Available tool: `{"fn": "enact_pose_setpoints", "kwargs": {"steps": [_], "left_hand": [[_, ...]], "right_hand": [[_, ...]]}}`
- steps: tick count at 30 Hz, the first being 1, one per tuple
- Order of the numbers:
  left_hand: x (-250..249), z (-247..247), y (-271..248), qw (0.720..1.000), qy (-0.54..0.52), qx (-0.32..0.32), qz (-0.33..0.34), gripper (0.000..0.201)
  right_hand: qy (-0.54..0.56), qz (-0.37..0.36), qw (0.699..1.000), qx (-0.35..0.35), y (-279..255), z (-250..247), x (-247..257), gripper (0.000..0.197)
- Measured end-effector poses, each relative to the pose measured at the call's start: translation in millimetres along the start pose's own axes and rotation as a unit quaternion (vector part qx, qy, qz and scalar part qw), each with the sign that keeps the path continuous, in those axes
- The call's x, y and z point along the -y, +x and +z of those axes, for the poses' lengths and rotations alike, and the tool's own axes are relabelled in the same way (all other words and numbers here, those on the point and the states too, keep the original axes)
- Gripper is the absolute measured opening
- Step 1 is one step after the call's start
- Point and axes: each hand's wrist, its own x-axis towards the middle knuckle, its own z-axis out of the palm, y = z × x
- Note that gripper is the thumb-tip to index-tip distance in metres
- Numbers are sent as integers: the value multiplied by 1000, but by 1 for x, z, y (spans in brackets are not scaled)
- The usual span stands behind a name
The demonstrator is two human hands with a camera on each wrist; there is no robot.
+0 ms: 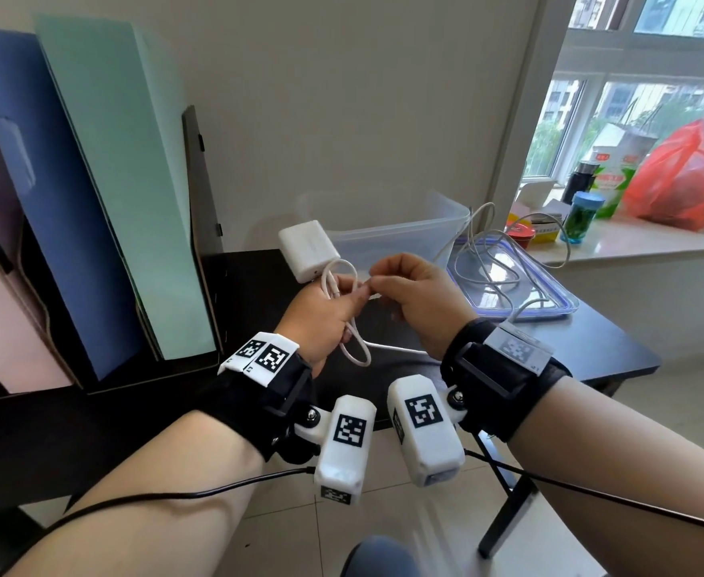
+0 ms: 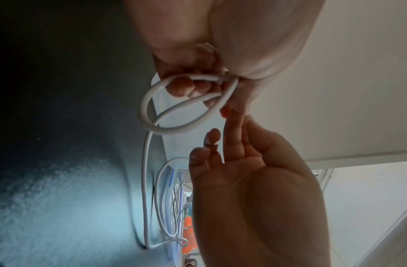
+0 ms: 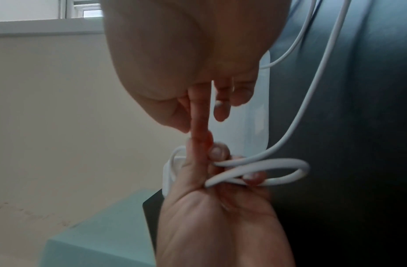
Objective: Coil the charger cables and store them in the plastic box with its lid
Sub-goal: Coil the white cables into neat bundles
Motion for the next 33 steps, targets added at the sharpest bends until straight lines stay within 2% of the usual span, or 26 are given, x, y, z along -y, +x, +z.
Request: {"fn": "enact_pose_setpoints", "kwargs": {"steps": [3,5,7,10,13,18,21,23,25,28,30,33], "left_hand": [[4,0,3,997,-44,-67,-21,25],[2,-1,5,992,-103,-58,-40,24],[-4,-2,3,987,-149,-35,-51,23],[-11,-3,3,984,-172,-40,-30,22],[-14,-5,7,978,-192,-79,-13,23],[-21,-19,14,963,-219,-155,-22,28],[-18,-24,14,963,-205,-169,-39,23],[-13,-24,14,967,-184,-168,-43,21],[-11,-22,14,973,-151,-166,-45,22],[-8,-18,13,980,-100,-163,-48,25],[-5,-17,11,985,-85,-142,-43,29],[0,-14,7,994,-69,-80,-24,56]], "right_hand": [[-54,45,995,76,-1,-4,-8,32],[-153,67,979,118,-3,-7,-15,30],[-264,70,951,148,-6,-11,-19,25],[-382,57,907,164,-11,-19,-20,25],[-427,52,889,155,-15,-27,-21,12],[-423,53,898,107,-15,-42,-29,7],[-448,52,890,63,-12,-55,-33,15],[-455,24,890,18,-12,-60,-31,19],[-402,-3,916,-7,-12,-63,-28,18],[-238,-14,971,13,-13,-62,-20,18],[-169,-19,985,19,-15,-61,-14,17],[-151,-28,988,30,-17,-57,-5,15]]}}
